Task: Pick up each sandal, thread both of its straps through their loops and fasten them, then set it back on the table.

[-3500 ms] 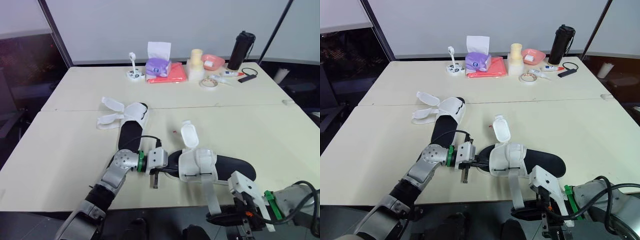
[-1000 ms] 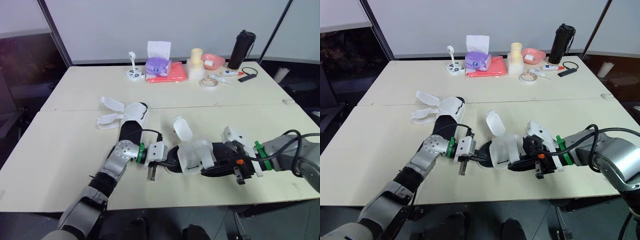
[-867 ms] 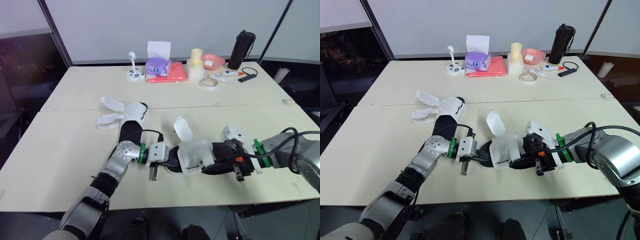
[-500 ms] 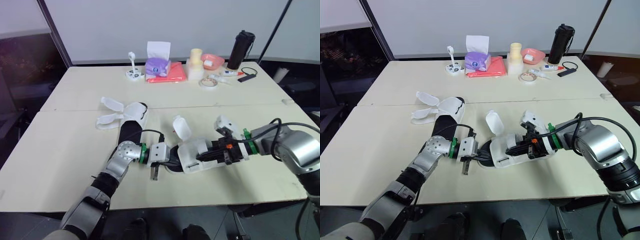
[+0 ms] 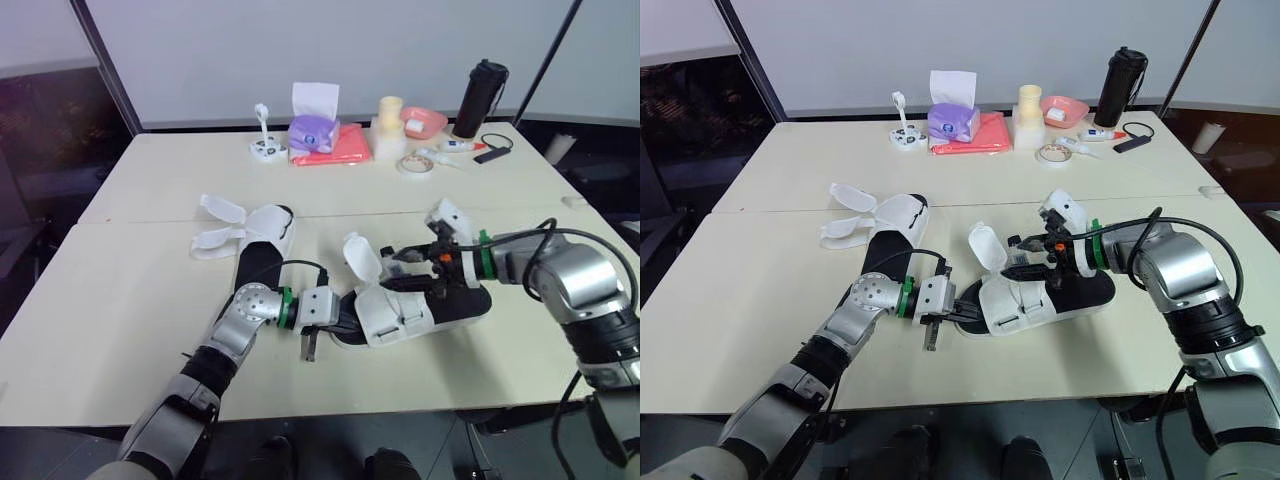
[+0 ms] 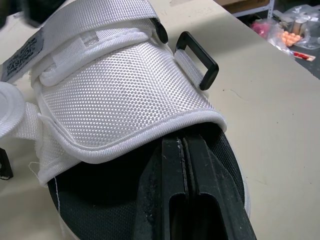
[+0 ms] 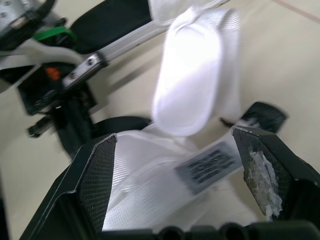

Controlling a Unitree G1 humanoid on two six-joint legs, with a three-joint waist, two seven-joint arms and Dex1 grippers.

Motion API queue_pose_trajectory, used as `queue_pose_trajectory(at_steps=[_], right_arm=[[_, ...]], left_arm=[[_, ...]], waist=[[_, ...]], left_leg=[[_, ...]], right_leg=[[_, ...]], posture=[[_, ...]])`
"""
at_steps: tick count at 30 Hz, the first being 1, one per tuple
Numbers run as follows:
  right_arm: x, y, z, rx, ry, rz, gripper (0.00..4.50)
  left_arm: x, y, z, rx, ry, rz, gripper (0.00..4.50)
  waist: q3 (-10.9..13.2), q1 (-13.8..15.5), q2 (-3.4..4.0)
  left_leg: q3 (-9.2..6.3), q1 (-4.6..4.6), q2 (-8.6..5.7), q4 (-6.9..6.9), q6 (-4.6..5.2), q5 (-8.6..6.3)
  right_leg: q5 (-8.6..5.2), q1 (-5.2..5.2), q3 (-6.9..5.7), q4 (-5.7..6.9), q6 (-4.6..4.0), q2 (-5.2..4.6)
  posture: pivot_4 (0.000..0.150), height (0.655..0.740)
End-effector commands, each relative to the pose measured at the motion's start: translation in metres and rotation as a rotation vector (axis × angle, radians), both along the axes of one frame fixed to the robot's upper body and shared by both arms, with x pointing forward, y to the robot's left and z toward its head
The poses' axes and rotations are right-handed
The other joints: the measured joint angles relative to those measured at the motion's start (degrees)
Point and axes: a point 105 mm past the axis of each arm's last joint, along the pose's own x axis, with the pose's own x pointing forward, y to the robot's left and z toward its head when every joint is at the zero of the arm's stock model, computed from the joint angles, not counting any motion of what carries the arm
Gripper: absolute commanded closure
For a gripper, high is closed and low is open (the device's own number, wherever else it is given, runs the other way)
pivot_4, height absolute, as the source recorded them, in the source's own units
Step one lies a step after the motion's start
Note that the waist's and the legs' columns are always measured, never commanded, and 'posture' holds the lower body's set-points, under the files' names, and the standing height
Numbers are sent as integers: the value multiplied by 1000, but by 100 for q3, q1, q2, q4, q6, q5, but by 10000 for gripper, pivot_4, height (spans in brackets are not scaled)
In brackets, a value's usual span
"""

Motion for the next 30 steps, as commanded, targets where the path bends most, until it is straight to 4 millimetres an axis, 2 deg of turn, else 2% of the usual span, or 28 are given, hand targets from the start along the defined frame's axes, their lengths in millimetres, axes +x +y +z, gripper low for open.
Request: queue_pose_trajectory(at_steps=[1,4,7,10,14,18,23,26,30], right_arm=[[11,-3,34,38,-118,-33,5339],[22,-5,48,50,-161,-78,5339],[33,-12,48,-21,-212,-128,5339],[42,-18,32,-105,-243,-157,5339],[37,-15,6,-131,-199,-134,5339],[35,-18,-28,-226,-178,-132,5339],[40,-27,-44,-339,-231,-145,5339],[43,-35,-38,-370,-277,-169,5339],[44,-52,-8,-344,-349,-248,5339]], left_arm=[[-5,3,-13,52,23,-7,45000],[-5,3,-14,54,22,-7,45000],[-5,3,-13,54,22,-9,45000],[-5,2,-13,53,21,-10,45000],[-5,2,-12,50,18,-9,45000],[-5,3,-12,49,17,-7,45000],[-4,3,-11,48,15,-4,45000],[-4,3,-11,47,14,-1,45000],[-3,4,-9,44,10,3,45000]], waist=[[0,-11,0],[0,-19,0],[0,-12,1],[0,-16,1],[-1,-25,1],[-2,-29,3],[-3,-49,4],[-4,-46,3],[-4,-59,4]], left_leg=[[0,0,0,0,0,0],[0,0,0,0,0,0],[-1,0,0,-1,0,0],[0,0,-2,-1,0,0],[0,0,-2,-1,0,0],[0,0,-3,2,0,1],[-1,3,-3,2,0,1],[-2,6,-4,4,0,1],[-2,5,-4,4,0,1]], right_leg=[[0,0,0,0,0,0],[0,-1,0,2,0,0],[0,-1,-1,1,0,0],[0,-1,0,1,0,0],[0,-1,0,2,0,0],[0,-1,1,6,0,0],[0,2,0,7,0,1],[0,7,0,7,1,1],[0,6,1,7,1,1]], posture=[[1500,7400],[1500,7400],[1500,7400],[1500,7400],[1500,7400],[1500,7400],[1500,7400],[1500,7400],[1500,7400]])
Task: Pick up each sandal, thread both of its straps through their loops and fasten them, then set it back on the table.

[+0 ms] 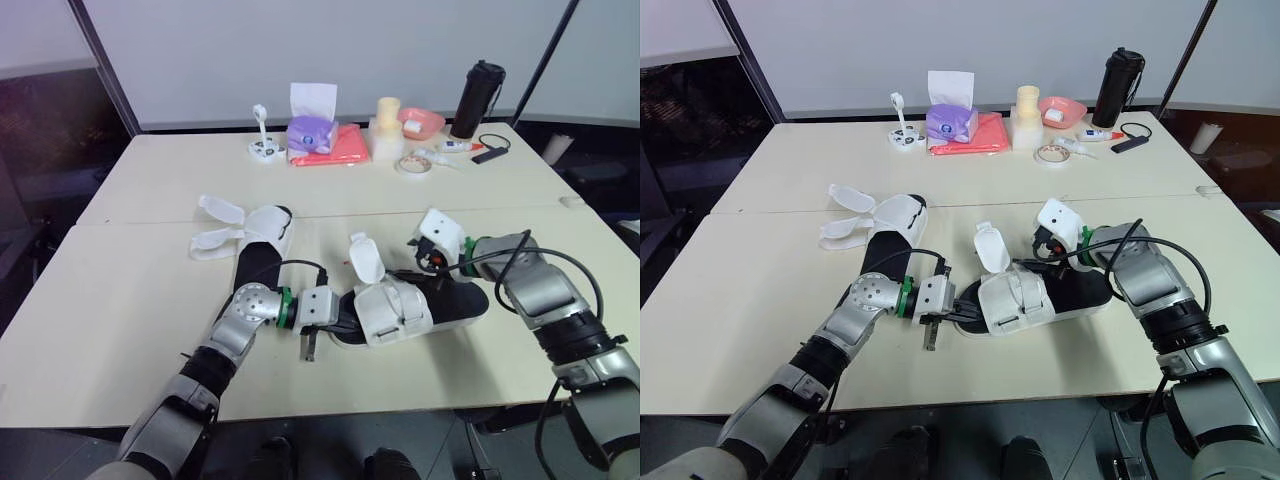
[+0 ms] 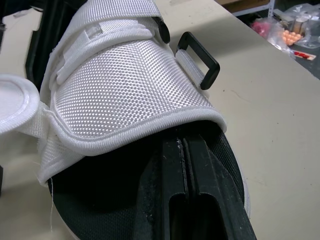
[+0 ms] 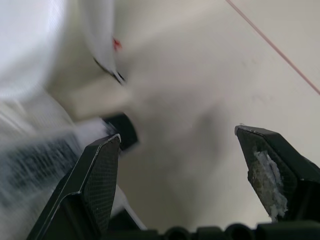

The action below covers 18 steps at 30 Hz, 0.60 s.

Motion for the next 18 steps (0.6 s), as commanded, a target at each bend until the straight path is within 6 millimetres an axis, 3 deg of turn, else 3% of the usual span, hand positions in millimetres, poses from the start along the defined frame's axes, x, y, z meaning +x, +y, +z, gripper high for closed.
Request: queue_pose_trajectory(at_steps=[1,6,11,18], right_arm=[[-1,-23,33,-1,-99,-71,5339],[-36,-36,38,-16,-61,-59,5339],[-66,-20,24,21,13,-18,5339],[-80,6,13,104,58,2,5339]], left_arm=[[-3,3,-9,40,17,-1,45000],[-1,6,-4,30,11,10,45000],[6,8,4,20,4,27,45000],[15,8,10,14,-14,48,45000]], waist=[[0,1,0],[0,-21,0],[-1,-62,3],[0,-39,2]], left_leg=[[0,-1,0,0,0,0],[-2,-4,0,-6,0,0],[2,0,3,-3,1,0],[0,-1,3,3,1,0]], right_leg=[[0,-1,0,0,0,0],[-1,-3,0,-2,2,-1],[-1,-2,2,1,1,1],[0,-1,2,2,1,0]], posture=[[1500,7400],[1500,7400],[1500,7400],[1500,7400]])
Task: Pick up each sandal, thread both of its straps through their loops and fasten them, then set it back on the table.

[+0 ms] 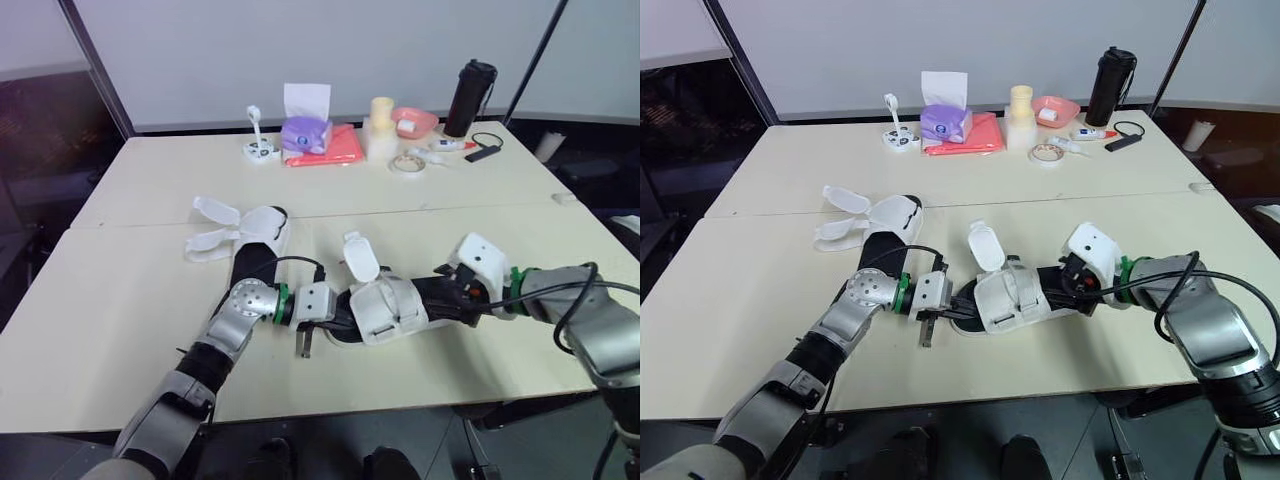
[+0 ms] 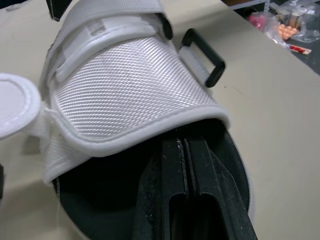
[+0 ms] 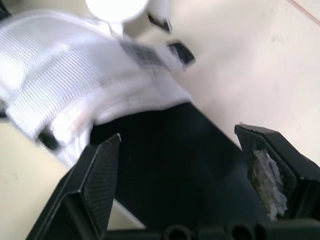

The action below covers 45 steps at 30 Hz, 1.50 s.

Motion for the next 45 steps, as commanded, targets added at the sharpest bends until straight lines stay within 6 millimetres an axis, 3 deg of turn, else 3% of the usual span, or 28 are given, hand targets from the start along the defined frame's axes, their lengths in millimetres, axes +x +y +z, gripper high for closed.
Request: queue_pose_trajectory(at_steps=[1,9,16,22,25,31,41,45], right_arm=[[-10,17,6,50,-3,41,5339],[-30,34,-2,85,66,97,5339],[-26,21,-1,36,42,52,5339],[-30,-1,19,-9,31,33,5339],[-23,-4,40,78,7,-10,5339],[-2,24,59,340,64,-41,5339],[33,54,15,443,232,-124,5339],[39,72,13,561,301,-68,5339]], left_arm=[[10,3,8,-7,-23,34,45000],[21,2,13,-18,-39,58,45000],[14,14,9,18,-32,26,45000],[10,19,-1,69,-15,0,45000],[11,15,-10,88,-9,4,45000],[13,14,-22,129,-6,-2,45000],[12,12,-24,125,-9,-14,45000],[13,13,-22,113,-8,0,45000]], waist=[[0,1,0],[1,-5,-1],[1,-8,-2],[1,0,-1],[0,5,-2],[-4,25,-6],[-7,99,-4],[-7,92,-4]], left_leg=[[-1,-1,0,-1,0,0],[-1,-1,0,-6,0,0],[-1,-1,-1,-5,0,0],[1,-1,0,-6,0,0],[0,0,0,-3,0,0],[-5,5,0,4,0,0],[-8,4,-5,6,1,1],[-8,4,-5,6,1,1]], right_leg=[[0,-1,0,0,0,0],[0,-4,-1,1,0,1],[0,-3,-1,0,1,1],[0,-3,-1,-1,1,0],[0,3,-2,-2,1,0],[1,14,-4,-1,1,0],[3,8,-2,5,2,-1],[3,7,-3,8,3,0]], posture=[[1500,7400],[1500,7400],[1500,7400],[1500,7400],[1500,7400],[1500,7400],[1500,7400],[1500,7400]])
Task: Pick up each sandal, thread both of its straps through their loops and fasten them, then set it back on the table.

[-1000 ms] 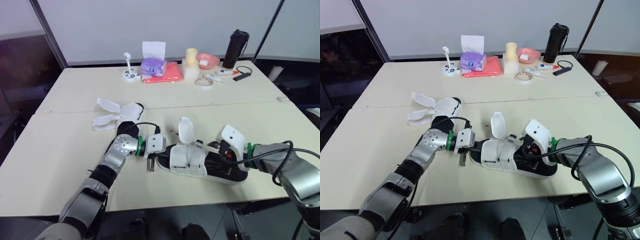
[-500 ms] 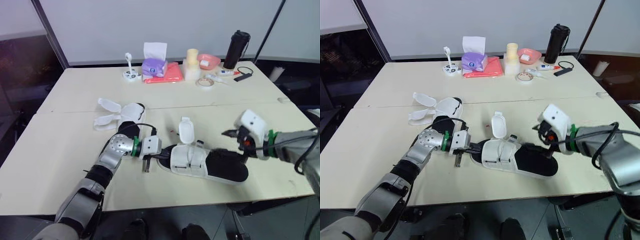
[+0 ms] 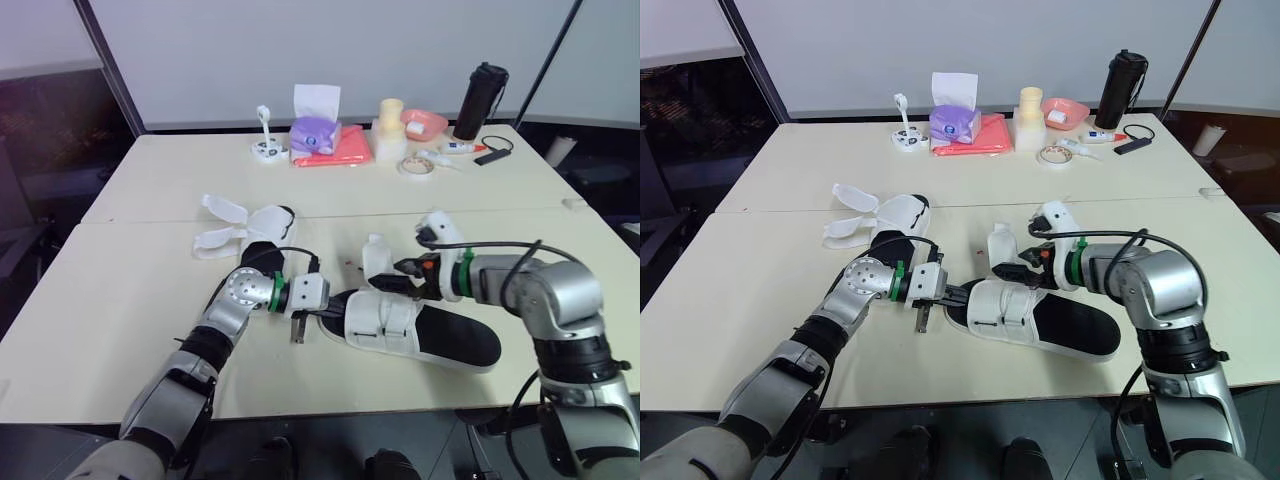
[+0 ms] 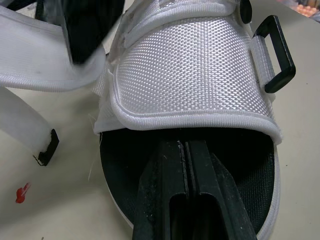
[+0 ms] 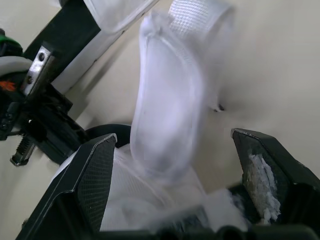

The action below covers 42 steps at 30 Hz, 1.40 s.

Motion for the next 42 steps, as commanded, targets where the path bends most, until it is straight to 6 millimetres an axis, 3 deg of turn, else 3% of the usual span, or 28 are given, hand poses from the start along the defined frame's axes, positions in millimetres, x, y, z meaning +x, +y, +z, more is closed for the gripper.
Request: queue_pose_trajectory(at_steps=[1,6,14,30,33,39,42], right_arm=[[6,18,17,147,-18,57,5339],[14,37,31,324,7,112,5339],[31,43,59,520,10,77,5339],[34,42,79,568,-18,67,5339],[33,41,85,567,-33,71,13646],[31,41,95,564,-64,81,44654],[29,41,95,537,-78,86,44654]], left_arm=[[-4,6,-22,78,57,16,45000],[-4,6,-21,70,52,24,45000],[-3,3,-18,49,43,35,45000],[-3,-1,-16,35,32,36,45000],[-4,-1,-17,35,32,35,45000],[-4,-3,-17,33,31,31,45000],[-5,-3,-17,31,31,29,45000]], waist=[[0,-11,0],[-1,-7,1],[-1,-6,3],[-2,-16,4],[-2,-20,4],[-2,-16,4],[-2,-15,5]], left_leg=[[-1,0,0,0,0,0],[-2,1,0,1,-1,1],[-4,1,1,1,-2,2],[-3,1,1,0,-2,2],[-4,0,1,0,-2,2],[-3,0,1,-1,-2,2],[-3,0,1,-1,-2,2]], right_leg=[[0,0,0,1,0,0],[0,-2,1,7,0,4],[1,-8,2,14,0,6],[1,-10,3,16,0,6],[1,-11,3,16,0,6],[1,-10,3,16,0,6],[1,-11,3,16,0,6]], posture=[[1500,7400],[1500,7400],[1500,7400],[1500,7400],[1500,7400],[1500,7400],[1500,7400]])
